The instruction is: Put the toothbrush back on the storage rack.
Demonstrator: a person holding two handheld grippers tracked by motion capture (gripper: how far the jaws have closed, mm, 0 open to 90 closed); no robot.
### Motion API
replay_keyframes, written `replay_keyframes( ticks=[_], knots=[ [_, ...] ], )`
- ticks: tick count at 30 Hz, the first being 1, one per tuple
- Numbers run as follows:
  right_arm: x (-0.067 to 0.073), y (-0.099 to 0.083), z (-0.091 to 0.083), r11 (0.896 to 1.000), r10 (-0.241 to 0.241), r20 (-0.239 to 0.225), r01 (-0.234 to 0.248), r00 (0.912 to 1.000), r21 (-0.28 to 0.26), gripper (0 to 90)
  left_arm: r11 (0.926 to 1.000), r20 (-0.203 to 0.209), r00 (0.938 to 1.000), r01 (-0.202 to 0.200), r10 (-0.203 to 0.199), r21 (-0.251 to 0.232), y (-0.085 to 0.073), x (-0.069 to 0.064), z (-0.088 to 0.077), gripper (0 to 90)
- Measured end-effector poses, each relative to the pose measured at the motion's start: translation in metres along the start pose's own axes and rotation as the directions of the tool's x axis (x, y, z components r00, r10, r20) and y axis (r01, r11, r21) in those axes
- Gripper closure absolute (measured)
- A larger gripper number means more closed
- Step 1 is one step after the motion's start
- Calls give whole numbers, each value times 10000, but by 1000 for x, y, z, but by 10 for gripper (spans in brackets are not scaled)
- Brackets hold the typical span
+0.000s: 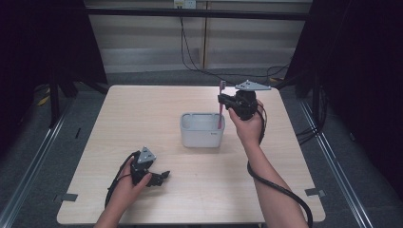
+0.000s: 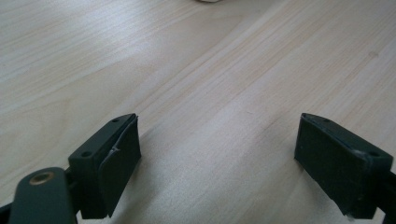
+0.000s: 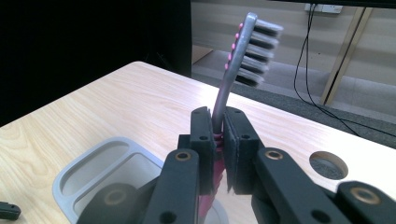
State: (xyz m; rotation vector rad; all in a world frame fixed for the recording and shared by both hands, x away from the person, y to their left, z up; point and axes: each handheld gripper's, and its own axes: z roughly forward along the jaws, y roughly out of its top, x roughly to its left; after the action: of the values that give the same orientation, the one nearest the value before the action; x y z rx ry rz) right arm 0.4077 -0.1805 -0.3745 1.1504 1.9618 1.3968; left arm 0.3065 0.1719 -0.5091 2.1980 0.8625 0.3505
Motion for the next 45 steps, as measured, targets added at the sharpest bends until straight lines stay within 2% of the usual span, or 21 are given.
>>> replay_keyframes(
  ticks=[16, 32, 45],
  knots=[
    [4, -10, -1, 10000, -37, -114, 38, 9999, 82, 828, 10000, -5, 10000, -2, 2, 1, 0, 0, 0, 139],
    [12, -20, -3, 9994, -301, -267, 306, 9992, 186, 828, 10000, 13, 10000, 5, -5, 5, 0, 0, 0, 139],
    [12, -29, -6, 9994, -262, -286, 269, 9992, 235, 828, 10000, 2, 10000, -2, 2, 8, 0, 0, 0, 139]
  ],
)
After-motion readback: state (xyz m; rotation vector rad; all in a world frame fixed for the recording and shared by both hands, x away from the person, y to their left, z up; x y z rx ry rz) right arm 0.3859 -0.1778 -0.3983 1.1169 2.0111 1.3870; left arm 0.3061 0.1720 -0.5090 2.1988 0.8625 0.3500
